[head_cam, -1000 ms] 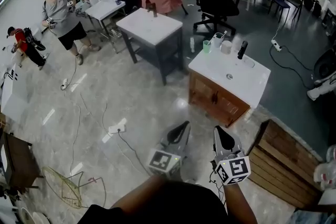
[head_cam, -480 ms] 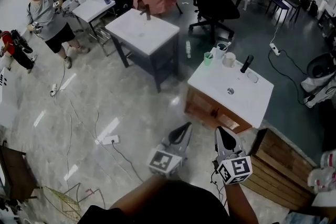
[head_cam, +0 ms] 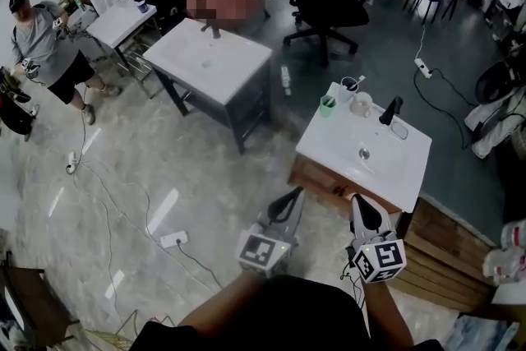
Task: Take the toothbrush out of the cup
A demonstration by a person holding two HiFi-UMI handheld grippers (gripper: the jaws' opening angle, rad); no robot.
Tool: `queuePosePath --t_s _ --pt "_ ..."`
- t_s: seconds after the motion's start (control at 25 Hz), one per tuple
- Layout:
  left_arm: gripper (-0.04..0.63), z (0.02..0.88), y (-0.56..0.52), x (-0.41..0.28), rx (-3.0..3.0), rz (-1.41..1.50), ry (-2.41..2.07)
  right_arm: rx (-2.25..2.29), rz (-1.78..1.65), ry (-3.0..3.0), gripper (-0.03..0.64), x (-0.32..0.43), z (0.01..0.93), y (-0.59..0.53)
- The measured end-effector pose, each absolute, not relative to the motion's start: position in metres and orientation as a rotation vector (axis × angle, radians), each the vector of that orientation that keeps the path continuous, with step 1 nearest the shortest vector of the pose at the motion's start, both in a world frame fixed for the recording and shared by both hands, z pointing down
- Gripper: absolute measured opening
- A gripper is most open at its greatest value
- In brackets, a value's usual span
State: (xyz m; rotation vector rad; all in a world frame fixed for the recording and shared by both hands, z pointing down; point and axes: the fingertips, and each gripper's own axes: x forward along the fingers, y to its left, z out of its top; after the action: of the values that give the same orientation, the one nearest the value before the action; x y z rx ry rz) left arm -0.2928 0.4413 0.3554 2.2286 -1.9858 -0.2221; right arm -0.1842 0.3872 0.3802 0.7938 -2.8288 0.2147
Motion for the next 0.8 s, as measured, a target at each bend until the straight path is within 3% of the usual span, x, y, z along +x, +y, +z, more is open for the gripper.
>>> queuePosePath --t_s 0.32,0.8 --pt "0.003 0.358 0.407 -0.371 2.270 -0.236 -1.985 0.827 0.184 -2.853 0.003 -0.238 0.381 0.363" --pt "0.003 0.393 0.382 -0.372 2.205 -0.244 -1.973 0.741 0.200 -2.793 0.002 -0.250 0.411 0.336"
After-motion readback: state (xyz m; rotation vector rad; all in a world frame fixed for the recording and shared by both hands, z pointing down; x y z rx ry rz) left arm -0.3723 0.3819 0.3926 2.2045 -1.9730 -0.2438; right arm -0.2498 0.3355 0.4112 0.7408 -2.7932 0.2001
